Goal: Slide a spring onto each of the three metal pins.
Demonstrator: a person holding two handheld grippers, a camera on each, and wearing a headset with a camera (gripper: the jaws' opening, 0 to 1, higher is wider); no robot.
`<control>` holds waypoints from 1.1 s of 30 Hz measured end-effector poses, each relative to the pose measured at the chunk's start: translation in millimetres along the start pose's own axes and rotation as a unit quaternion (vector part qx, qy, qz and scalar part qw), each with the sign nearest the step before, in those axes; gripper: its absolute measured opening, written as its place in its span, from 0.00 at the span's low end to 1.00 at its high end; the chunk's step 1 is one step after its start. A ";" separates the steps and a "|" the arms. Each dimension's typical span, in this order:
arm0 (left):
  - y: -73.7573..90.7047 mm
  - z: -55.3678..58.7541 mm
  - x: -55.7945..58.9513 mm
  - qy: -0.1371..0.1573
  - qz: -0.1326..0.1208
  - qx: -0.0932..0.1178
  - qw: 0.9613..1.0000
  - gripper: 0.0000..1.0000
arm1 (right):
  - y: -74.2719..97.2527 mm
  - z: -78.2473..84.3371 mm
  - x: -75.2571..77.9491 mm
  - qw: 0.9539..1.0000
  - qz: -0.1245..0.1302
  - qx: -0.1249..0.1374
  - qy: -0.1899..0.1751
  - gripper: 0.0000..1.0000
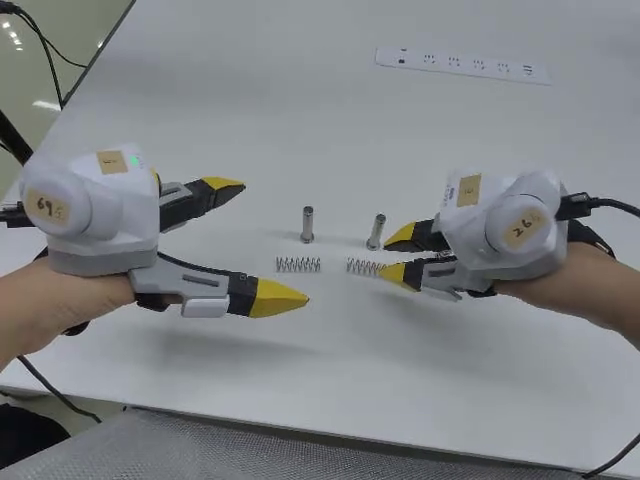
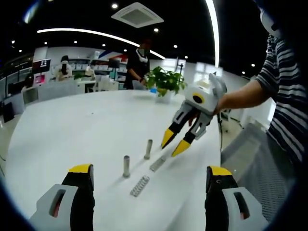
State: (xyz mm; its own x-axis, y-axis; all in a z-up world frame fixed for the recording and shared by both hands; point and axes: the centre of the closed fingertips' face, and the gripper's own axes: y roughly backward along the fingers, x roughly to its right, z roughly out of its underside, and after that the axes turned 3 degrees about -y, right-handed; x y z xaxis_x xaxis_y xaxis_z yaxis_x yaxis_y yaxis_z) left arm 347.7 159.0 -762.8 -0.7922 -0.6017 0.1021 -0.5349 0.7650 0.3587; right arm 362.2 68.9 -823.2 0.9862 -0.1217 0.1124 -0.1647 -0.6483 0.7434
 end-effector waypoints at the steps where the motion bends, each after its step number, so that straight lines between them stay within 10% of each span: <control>1: -0.1 -0.1 0.0 0.000 0.000 0.000 1.000 0.94 | -0.6 0.5 -0.2 1.000 -0.001 -0.002 0.000 0.13; 33: 0.3 3.3 2.9 0.004 0.005 -0.002 1.000 0.93 | -25.9 21.4 0.8 0.999 -0.012 -0.046 -0.018 0.10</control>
State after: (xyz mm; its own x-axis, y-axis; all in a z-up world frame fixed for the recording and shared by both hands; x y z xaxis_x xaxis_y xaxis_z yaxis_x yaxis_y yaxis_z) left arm 344.3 158.3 -765.4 -0.7946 -0.5964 0.1136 -0.5264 0.7699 0.3608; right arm 366.9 69.5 -856.5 0.9884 -0.1342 0.0714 -0.1367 -0.5791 0.8037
